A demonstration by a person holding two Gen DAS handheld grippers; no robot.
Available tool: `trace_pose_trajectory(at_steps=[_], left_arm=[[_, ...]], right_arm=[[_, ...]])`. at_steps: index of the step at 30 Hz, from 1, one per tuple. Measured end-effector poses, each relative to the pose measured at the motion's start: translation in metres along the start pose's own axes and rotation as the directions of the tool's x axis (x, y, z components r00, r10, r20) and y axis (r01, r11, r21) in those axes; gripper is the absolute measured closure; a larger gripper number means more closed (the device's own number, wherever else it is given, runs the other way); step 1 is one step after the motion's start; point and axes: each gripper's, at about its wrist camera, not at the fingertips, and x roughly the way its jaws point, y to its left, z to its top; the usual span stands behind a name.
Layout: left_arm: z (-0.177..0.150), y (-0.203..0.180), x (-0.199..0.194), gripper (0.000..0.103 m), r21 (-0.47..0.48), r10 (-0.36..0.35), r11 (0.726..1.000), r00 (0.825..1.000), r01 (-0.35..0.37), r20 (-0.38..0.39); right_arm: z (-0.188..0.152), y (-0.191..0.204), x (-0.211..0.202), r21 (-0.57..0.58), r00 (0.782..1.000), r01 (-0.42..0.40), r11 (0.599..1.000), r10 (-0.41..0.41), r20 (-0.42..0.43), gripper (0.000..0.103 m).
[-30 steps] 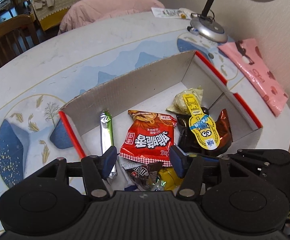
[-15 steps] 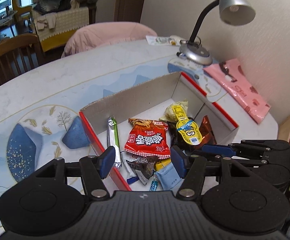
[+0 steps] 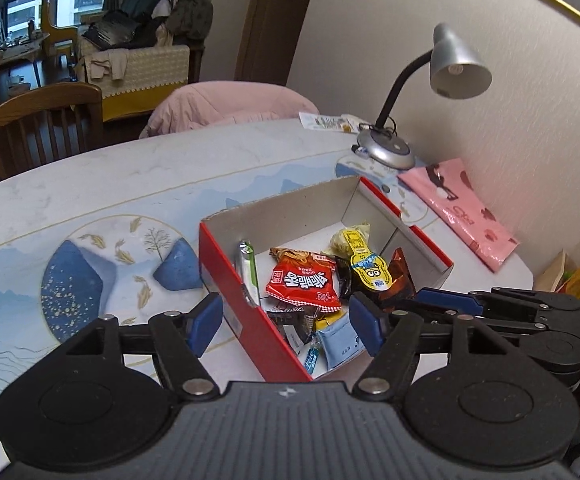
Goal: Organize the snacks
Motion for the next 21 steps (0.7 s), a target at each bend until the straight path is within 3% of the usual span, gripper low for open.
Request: trace_pose_trajectory(at_steps=[3,9,14,15,18,19,21], left_arm=[[-0.006,0.005,-0.01,0.033,-0.002,-0.003,1.0,1.0,0.003,0.013],[-0.018,0.012,-0.026,0.033,0.005,-0.006,1.0,0.999,0.006,0.038],[-0.024,0.014,-0.037,0.033,0.003,-0.028,1.0,0.998,0.028,0.049],[-0.026,0.013,-0.039,0.033,0.007,-0.029,1.0,0.998,0.029,0.052],[-0.03,0.012,-0.043,0.033,0.011,-0.036,0.999,0.998,0.035,0.058],[-0.031,0.012,-0.045,0.033,0.013,-0.04,0.999,0.997,0.039,0.062],[-0.033,0.011,-0.048,0.028,0.015,-0.042,0.999,0.997,0.041,0.068]], right_arm=[[-0.005,0.002,-0.01,0.01,0.996,-0.043,0.999,0.042,0.082,0.074],[-0.012,0.015,-0.035,0.003,0.978,0.004,1.0,-0.005,0.209,0.073],[-0.014,0.019,-0.038,0.025,0.978,0.001,1.0,-0.006,0.211,0.072],[-0.012,0.019,-0.037,0.022,0.981,-0.014,1.0,0.01,0.196,0.069],[-0.013,0.018,-0.041,0.06,0.979,-0.026,0.998,0.013,0.206,0.006],[-0.014,0.02,-0.044,0.051,0.976,-0.02,0.998,0.009,0.219,0.0],[-0.017,0.024,-0.049,0.034,0.97,-0.005,0.999,-0.003,0.245,0.0]])
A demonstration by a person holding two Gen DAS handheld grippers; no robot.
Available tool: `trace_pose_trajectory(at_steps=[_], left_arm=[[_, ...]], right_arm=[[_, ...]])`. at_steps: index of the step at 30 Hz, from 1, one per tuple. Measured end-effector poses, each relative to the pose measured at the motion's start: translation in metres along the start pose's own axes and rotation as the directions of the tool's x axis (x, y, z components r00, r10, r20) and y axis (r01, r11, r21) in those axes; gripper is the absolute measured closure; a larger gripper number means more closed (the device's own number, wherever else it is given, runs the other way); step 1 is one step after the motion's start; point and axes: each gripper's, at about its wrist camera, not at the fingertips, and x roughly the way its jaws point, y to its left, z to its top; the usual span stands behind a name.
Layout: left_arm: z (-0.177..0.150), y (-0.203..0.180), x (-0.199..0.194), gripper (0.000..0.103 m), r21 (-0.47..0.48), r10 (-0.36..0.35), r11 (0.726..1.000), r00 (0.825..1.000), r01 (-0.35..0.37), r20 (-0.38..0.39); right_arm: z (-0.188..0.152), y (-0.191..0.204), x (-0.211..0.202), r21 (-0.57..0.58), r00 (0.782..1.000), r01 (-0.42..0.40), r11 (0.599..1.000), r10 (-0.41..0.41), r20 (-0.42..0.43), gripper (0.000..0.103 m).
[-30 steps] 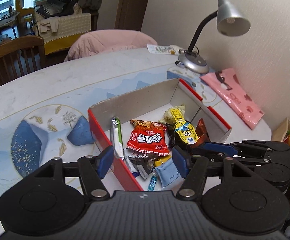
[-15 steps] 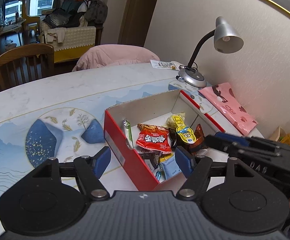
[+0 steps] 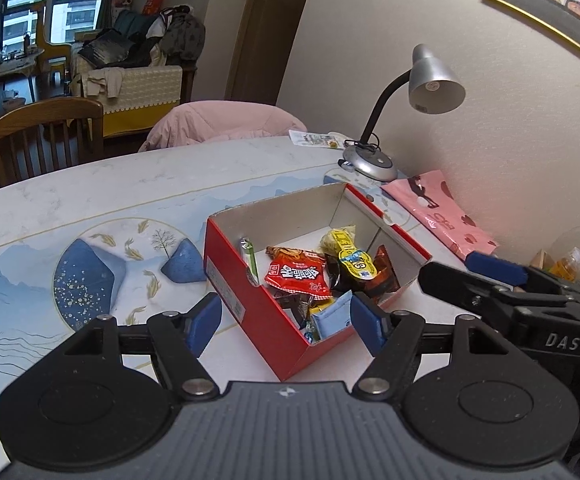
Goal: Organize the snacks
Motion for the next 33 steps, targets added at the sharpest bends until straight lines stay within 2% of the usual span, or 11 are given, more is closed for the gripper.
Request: trace_pose_trajectory(at_steps=[4,9,14,19,21,25,30,33], left_arm=[[-0.002,-0.003,-0.009,0.023,0.006,0.009,1.0,1.0,-0.009,0.03],[-0.004,-0.008,-0.018,0.015,0.022,0.034,0.999,0.998,-0.035,0.057],[-0.007,-0.008,-0.028,0.002,0.022,0.038,0.999,0.995,-0.04,0.088],[-0.01,-0.006,-0.034,0.001,0.005,0.027,1.0,0.994,-0.028,0.109],[-0.01,-0.007,-0.034,0.001,0.003,0.033,0.999,0.993,-0.033,0.11],[-0.015,-0.01,-0.036,0.001,0.016,0.049,0.999,0.993,-0.051,0.103],[-0.02,-0.011,-0.038,0.001,0.021,0.057,0.998,0.994,-0.06,0.094],[-0.022,-0.012,-0.038,0.001,0.029,0.072,0.997,0.993,-0.075,0.094]], right_arm=[[-0.002,0.007,-0.007,-0.045,0.999,0.041,0.998,-0.039,0.038,0.0],[-0.004,0.01,-0.013,-0.038,0.994,0.092,0.995,-0.09,0.059,0.0],[-0.008,0.012,-0.023,0.003,0.993,0.079,0.997,-0.079,0.083,0.0],[-0.013,0.013,-0.032,0.014,0.991,0.083,0.996,-0.084,0.1,0.0],[-0.013,0.012,-0.033,0.018,0.995,0.052,0.999,-0.053,0.082,0.0],[-0.015,0.016,-0.035,0.001,0.991,0.117,0.993,-0.117,0.062,0.0],[-0.025,0.014,-0.04,0.058,0.983,0.172,0.983,-0.176,0.062,0.0],[-0.031,0.016,-0.041,0.049,0.978,0.197,0.979,-0.199,0.058,0.0]])
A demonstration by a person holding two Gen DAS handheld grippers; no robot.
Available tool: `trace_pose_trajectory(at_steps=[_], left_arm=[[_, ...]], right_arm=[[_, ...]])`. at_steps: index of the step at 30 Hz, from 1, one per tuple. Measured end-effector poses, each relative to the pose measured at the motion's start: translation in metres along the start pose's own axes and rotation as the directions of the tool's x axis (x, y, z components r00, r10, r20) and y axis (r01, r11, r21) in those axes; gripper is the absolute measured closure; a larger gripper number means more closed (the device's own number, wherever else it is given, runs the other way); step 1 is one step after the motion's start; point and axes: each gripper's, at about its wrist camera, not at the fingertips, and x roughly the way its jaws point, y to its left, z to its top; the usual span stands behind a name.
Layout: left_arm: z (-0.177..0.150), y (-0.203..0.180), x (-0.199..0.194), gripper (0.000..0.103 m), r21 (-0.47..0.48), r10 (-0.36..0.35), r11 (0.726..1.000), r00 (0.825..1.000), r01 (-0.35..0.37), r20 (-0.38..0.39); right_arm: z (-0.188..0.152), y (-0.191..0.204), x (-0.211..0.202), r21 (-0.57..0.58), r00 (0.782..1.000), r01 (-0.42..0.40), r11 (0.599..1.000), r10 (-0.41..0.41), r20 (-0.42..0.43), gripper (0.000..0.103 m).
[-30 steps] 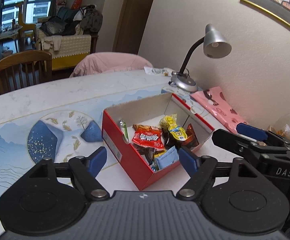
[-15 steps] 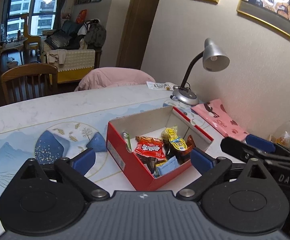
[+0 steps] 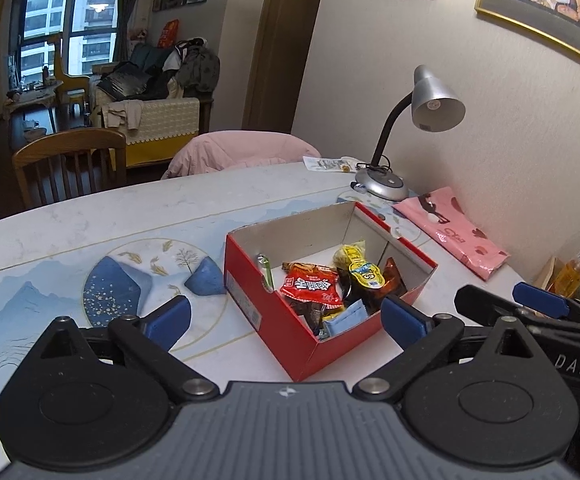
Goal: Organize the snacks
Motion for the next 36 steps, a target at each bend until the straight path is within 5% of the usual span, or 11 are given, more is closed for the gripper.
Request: trace_pose_trajectory(at_steps=[5,36], left_arm=[[-0.0027,-0.0007,0.0014,0.001,0.0,0.018,1.0,1.0,-0.018,-0.004],[-0.002,-0.0017,0.0095,0.001,0.008,0.03,1.0,1.0,-0.03,-0.01]], right_arm=[[-0.0005,0.0078,0.0001,-0.052,0.997,0.072,0.996,-0.071,0.027,0.0],[0.0062,0.0016,0.0066,-0.005,0.997,0.082,0.997,-0.082,0.011,0.0]])
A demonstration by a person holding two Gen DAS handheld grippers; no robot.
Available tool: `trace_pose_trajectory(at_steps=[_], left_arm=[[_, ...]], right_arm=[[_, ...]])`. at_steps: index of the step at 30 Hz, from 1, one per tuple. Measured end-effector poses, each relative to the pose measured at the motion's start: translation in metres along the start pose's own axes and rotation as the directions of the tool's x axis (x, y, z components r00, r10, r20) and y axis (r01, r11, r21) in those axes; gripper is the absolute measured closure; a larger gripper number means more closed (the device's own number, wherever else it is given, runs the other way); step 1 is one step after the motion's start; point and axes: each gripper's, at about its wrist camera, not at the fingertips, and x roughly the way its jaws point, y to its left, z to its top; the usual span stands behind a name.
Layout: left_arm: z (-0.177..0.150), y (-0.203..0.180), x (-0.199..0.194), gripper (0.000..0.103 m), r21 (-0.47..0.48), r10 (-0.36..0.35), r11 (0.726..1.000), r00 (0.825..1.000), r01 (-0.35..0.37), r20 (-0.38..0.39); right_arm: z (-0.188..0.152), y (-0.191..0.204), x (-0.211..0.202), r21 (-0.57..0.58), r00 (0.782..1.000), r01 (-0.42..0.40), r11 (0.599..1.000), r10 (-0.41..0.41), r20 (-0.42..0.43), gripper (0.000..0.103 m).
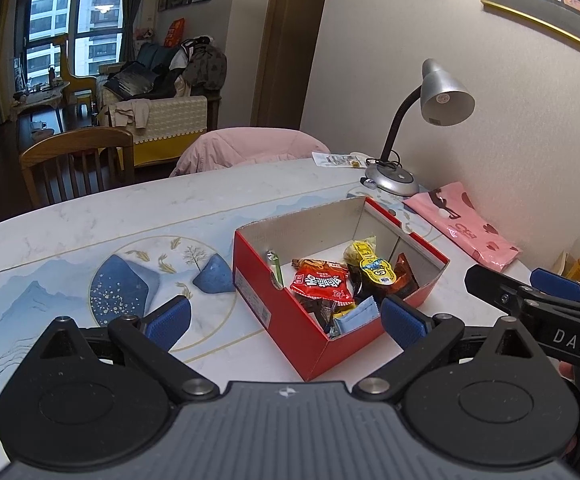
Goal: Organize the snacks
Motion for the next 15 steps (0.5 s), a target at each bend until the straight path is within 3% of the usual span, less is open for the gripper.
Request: trace_pose_trajectory(at_steps=[15], left_arm=[[-0.0002,0.0012,0.0008,0.001,0.003,-0.009,1.0,1.0,0.009,0.006]], right_arm=[[0.002,0.0004,0.0011,0.001,1.0,0.008,1.0,-0.008,-0.007,0.0]])
